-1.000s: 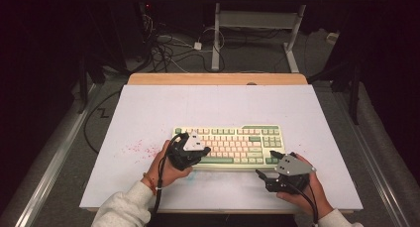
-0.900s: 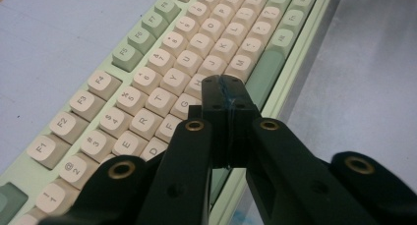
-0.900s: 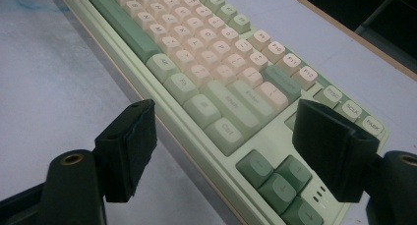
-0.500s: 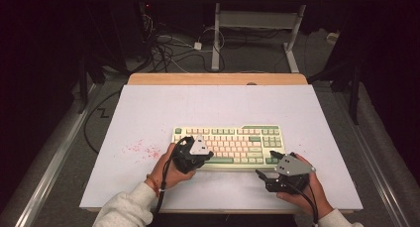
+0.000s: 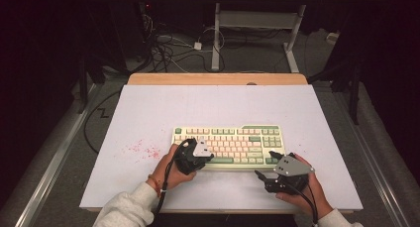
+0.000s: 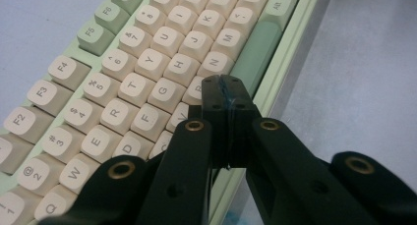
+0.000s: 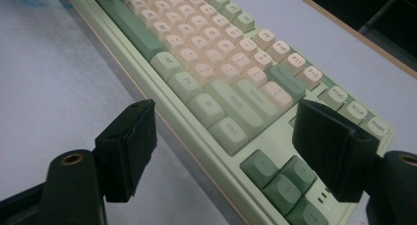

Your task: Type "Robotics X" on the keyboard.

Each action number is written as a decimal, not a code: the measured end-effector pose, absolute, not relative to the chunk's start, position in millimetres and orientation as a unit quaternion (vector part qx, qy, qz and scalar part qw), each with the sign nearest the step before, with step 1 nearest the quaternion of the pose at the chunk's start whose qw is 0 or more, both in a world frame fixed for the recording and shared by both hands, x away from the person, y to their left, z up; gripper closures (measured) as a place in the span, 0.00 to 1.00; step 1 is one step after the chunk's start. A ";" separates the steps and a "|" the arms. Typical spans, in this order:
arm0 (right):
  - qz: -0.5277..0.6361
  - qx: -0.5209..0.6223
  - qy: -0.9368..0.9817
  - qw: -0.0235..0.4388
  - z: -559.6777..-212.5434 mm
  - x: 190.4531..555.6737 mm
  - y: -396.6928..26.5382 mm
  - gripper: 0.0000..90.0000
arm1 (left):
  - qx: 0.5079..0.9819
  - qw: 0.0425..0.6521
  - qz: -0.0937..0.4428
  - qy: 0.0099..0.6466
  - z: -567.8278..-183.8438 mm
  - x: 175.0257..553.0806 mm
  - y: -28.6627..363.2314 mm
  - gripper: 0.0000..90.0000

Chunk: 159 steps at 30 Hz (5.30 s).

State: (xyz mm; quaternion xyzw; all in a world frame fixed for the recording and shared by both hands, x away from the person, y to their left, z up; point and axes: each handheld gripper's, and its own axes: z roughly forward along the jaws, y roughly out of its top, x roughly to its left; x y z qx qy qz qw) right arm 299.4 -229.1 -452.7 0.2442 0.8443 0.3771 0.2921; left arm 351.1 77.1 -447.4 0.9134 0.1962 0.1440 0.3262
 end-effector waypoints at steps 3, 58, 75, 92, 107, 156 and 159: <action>0.377 0.243 0.844 0.292 -452.5 299.4 -229.2 0.28 | 0.912 0.328 0.145 0.199 -446.7 352.0 78.6 0.97; 0.376 0.247 0.840 0.303 -449.3 299.4 -233.0 0.29 | 0.881 0.363 0.207 0.224 -430.5 353.0 105.3 0.70; 0.377 0.254 0.836 0.306 -448.3 300.7 -235.6 0.29 | 0.862 0.371 0.255 0.235 -434.2 346.6 117.0 0.23; 0.377 0.263 0.832 0.311 -446.0 303.9 -241.0 0.29 | 0.856 0.357 0.281 0.247 -448.9 334.9 151.8 0.20; 0.377 0.279 0.827 0.309 -439.9 311.7 -244.1 0.39 | 0.850 0.350 0.278 0.278 -459.3 322.8 176.8 0.21; 0.336 0.262 0.882 0.204 -450.1 363.8 -207.1 1.00 | 0.859 0.331 0.260 0.291 -467.4 314.0 186.1 0.21; 0.334 0.263 0.882 0.202 -451.5 364.6 -207.6 1.00 | 0.859 0.331 0.261 0.292 -466.6 314.0 186.0 0.21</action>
